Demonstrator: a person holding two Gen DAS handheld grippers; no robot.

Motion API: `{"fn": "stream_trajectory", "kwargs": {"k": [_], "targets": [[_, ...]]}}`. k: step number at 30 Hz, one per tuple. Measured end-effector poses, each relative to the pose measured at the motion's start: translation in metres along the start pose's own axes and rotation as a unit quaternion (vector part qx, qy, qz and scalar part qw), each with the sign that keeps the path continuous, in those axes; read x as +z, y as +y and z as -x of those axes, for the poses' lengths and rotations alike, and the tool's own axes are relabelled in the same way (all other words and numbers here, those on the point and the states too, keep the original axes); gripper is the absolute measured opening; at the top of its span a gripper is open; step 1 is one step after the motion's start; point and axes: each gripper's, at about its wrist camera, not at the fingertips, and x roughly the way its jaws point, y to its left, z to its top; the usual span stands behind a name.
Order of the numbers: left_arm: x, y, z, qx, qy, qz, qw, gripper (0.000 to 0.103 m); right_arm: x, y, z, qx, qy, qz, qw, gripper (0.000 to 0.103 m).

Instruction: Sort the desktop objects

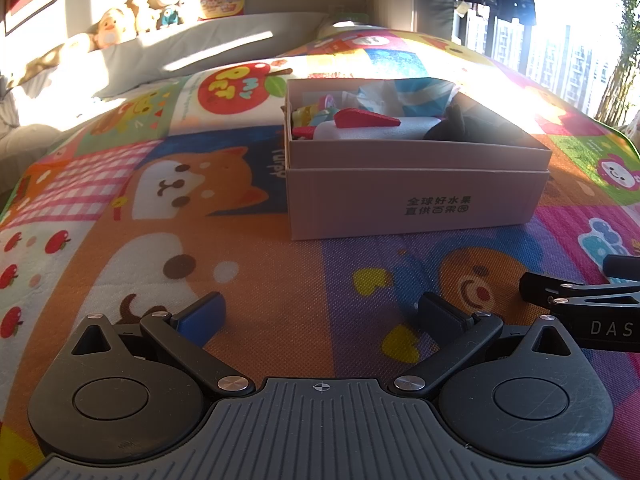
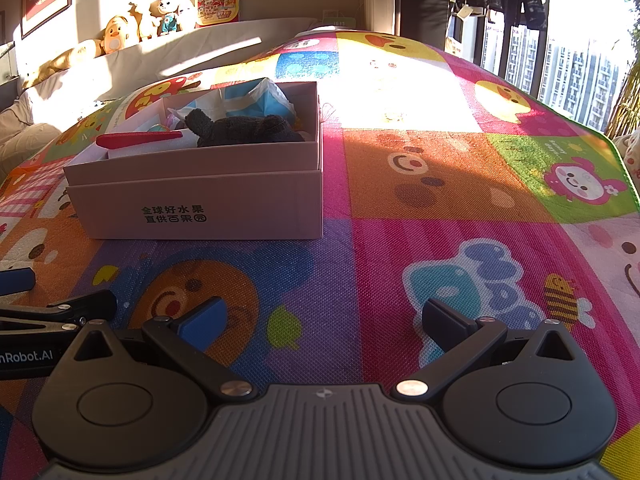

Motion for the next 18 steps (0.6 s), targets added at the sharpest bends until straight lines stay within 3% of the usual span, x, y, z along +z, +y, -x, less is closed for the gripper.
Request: {"fn": "stream_trajectory", "kwargs": {"k": [11,18], "targets": [[0.0007,0.0017,-0.0005,-0.004,0.002,0.002,1.0,0.103,0.0001,-0.0002,0.0003,0.0,0.0,0.0,1.0,0.103],[0.0064,-0.0009,-0.0009,0.004,0.03,0.008,0.9995,0.103,0.0001,-0.0002,0.0003,0.0,0.0,0.0,1.0,0.103]]}}
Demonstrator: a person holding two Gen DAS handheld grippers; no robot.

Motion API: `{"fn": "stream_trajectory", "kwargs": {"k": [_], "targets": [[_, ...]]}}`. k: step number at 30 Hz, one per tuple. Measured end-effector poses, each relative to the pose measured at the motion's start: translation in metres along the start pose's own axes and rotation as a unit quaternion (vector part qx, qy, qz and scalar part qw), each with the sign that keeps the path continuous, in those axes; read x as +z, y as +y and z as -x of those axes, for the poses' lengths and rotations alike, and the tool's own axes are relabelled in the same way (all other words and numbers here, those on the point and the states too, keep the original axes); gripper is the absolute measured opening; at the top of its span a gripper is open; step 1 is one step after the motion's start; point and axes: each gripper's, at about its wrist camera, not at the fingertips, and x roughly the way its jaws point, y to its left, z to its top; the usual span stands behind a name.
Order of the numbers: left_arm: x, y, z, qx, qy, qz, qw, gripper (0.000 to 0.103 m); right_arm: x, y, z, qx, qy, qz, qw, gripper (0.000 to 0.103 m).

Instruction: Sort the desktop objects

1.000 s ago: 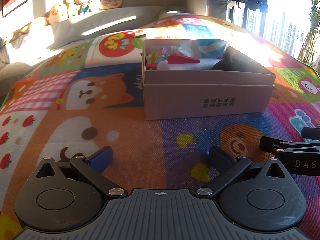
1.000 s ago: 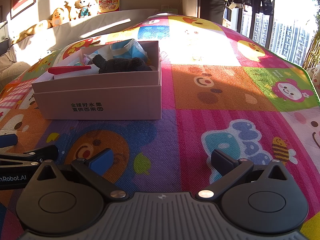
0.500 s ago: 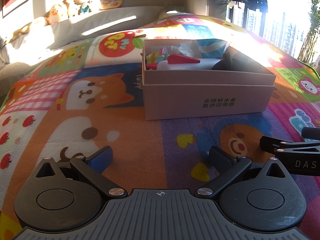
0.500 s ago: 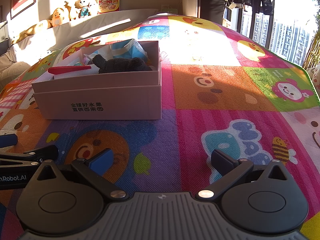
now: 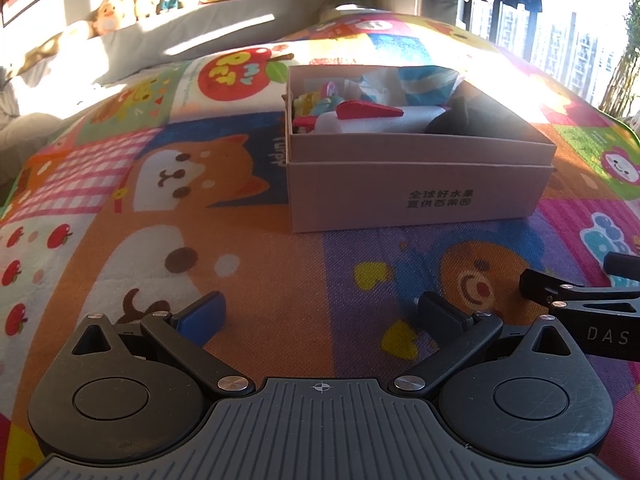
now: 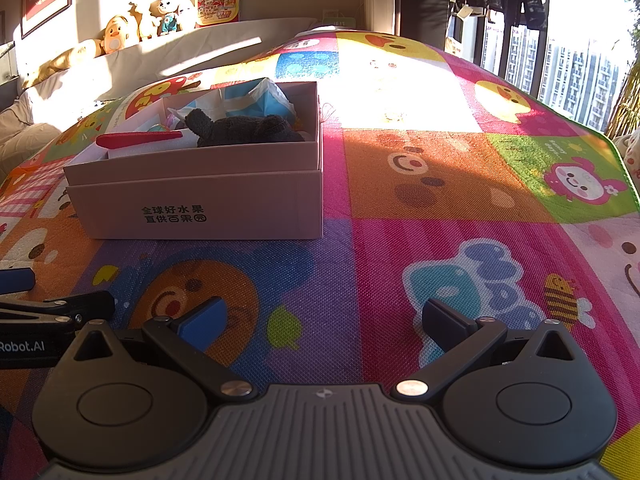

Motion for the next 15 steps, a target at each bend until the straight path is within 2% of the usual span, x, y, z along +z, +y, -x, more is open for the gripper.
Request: {"fn": "stream_trajectory", "kwargs": {"k": [15], "targets": [[-0.0013,0.0023,0.0019,-0.005,-0.005,0.006,1.0,0.103,0.0001,0.0001,-0.0002,0.0,0.0,0.0,1.0,0.103]]}}
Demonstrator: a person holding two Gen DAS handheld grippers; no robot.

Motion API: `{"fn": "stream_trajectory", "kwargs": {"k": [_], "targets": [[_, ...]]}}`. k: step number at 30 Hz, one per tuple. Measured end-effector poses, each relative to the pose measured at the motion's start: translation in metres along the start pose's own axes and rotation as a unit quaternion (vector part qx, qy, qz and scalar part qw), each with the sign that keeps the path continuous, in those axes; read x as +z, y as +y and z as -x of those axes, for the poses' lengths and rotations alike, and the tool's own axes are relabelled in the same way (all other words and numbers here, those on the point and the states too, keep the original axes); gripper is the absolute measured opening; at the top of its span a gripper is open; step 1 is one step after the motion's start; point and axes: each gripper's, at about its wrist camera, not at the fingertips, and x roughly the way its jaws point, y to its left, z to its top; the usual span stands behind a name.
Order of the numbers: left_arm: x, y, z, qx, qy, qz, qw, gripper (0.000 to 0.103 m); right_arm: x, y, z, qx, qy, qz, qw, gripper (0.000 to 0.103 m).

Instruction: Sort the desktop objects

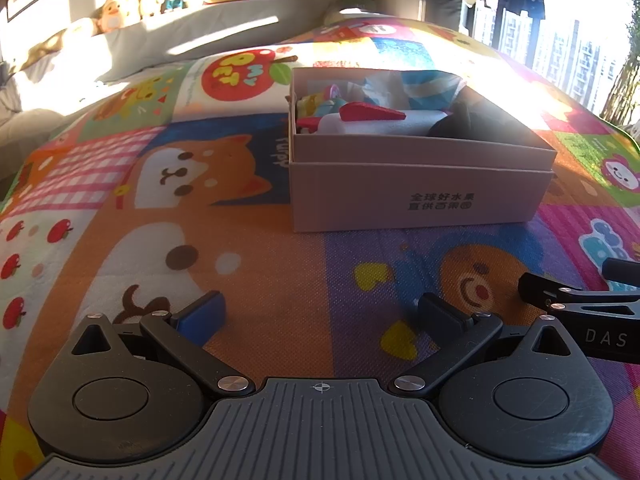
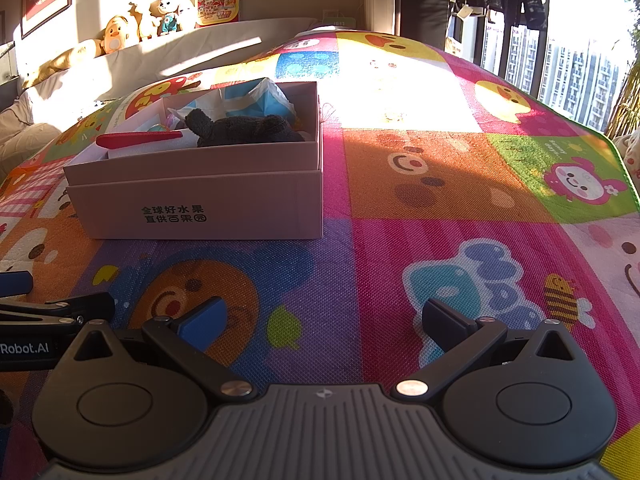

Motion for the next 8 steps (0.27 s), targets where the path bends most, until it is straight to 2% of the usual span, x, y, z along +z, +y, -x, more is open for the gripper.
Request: {"fn": "stream_trajectory", "kwargs": {"k": [8], "targets": [[0.0004,0.0041,0.002,-0.015,-0.003,0.003,0.9999,0.103,0.0,-0.0001,0.0001,0.0,0.0,0.0,1.0,0.103]]}}
